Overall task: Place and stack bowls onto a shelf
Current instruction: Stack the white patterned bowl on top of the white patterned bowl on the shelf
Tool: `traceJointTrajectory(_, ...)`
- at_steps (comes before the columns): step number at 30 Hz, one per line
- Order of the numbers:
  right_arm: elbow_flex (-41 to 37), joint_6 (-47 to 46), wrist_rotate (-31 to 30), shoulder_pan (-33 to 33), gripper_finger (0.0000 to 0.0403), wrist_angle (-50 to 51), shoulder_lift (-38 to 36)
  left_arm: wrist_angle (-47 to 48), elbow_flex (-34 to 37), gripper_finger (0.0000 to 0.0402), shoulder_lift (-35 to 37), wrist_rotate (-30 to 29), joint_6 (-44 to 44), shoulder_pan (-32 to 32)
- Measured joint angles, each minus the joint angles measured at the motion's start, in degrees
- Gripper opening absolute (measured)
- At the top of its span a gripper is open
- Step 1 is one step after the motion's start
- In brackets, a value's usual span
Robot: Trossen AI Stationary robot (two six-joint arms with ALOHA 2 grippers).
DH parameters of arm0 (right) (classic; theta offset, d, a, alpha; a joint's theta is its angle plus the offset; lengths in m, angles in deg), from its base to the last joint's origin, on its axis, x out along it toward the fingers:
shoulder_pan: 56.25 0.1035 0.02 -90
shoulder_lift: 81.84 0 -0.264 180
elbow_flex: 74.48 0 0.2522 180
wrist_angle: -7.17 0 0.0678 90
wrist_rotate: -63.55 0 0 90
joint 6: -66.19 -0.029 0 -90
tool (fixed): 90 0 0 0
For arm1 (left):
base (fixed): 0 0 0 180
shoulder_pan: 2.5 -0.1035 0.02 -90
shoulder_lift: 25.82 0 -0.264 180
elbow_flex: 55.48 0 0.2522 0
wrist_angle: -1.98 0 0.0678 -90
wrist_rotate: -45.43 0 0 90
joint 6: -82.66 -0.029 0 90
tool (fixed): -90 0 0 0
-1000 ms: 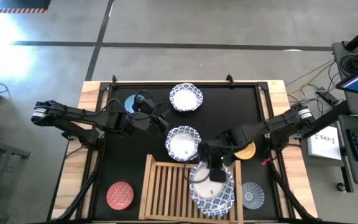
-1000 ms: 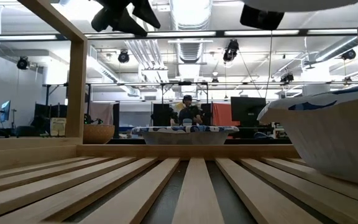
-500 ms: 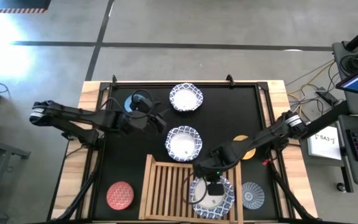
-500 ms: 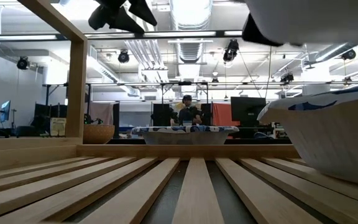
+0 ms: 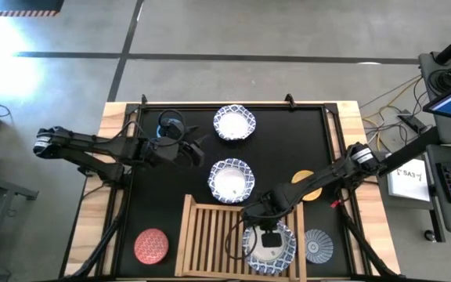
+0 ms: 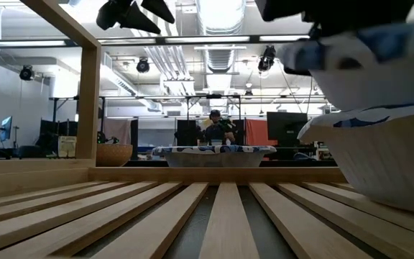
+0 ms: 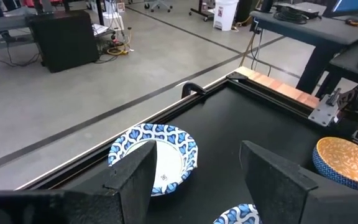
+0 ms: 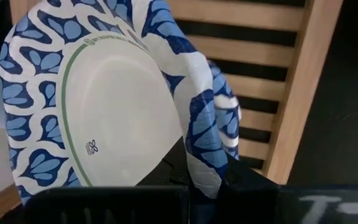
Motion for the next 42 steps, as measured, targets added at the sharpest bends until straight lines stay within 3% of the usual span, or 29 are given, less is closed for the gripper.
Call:
traceJointTrajectory(13, -1.85, 0.00, 1.11, 0.06, 0.0018, 1.14, -0.02, -0.02, 0.00, 0.0214, 0.11, 0.02, 0.02, 0.02)
traceJointTrajectory(24, -1.67, 0.44, 1.08, 0.02, 0.0115, 2.70, -0.65, -0.02, 0.00, 0.0214, 0.15, 0.04, 0.02, 0.02)
traceJointTrajectory(29, 0.92, 0.61, 0.42, -0.71, 0.0140, 7.21, -1.67, -0.04, 0.00, 0.0214, 0.15, 0.06, 0.02, 0.00)
traceJointTrajectory(35, 2.58, 0.64, -7.50, -2.02, 0.0142, 7.81, -4.67, 0.44, 0.00, 0.0214, 0.17, 0.60, 0.01, 0.00)
traceJointTrajectory(42, 2.69, 0.57, -24.50, -5.12, 0.0134, 7.77, -7.75, 2.43, 0.00, 0.0214, 0.17, 5.67, 0.22, 0.00)
